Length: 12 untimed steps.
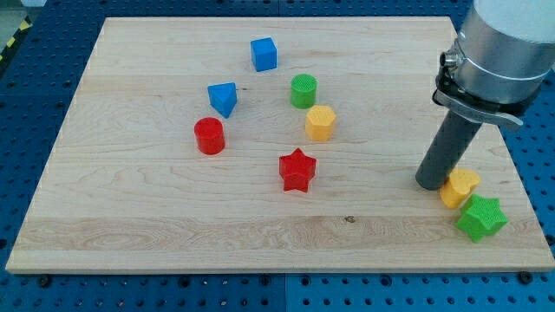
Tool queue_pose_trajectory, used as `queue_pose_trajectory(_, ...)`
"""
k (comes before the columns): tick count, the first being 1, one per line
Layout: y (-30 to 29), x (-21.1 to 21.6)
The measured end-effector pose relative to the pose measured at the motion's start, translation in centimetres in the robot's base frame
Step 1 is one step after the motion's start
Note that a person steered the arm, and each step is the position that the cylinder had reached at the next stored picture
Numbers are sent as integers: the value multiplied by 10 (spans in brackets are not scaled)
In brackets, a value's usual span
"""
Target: Slide the red star to the left side of the green star
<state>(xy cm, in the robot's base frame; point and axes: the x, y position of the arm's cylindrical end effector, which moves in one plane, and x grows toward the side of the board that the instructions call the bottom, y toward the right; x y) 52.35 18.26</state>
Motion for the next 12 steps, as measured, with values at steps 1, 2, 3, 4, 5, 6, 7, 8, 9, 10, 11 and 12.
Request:
queue_pose_trajectory(1, 7, 0)
queue_pose_trajectory(2, 10, 0)
queue_pose_trajectory(3, 1, 0)
queue_pose_trajectory(4, -40, -7)
queue_pose_trajectory(5, -51, -33)
queue_pose_trajectory(6, -74, -42)
queue_pose_trajectory(7, -126, -45)
queue_pose_trajectory(8, -183, -54)
queue_pose_trajectory(9, -231, -56)
queue_pose_trajectory(10, -250, -36)
queue_pose_trajectory(11, -240, -23)
queue_pose_trajectory(12, -197, -22)
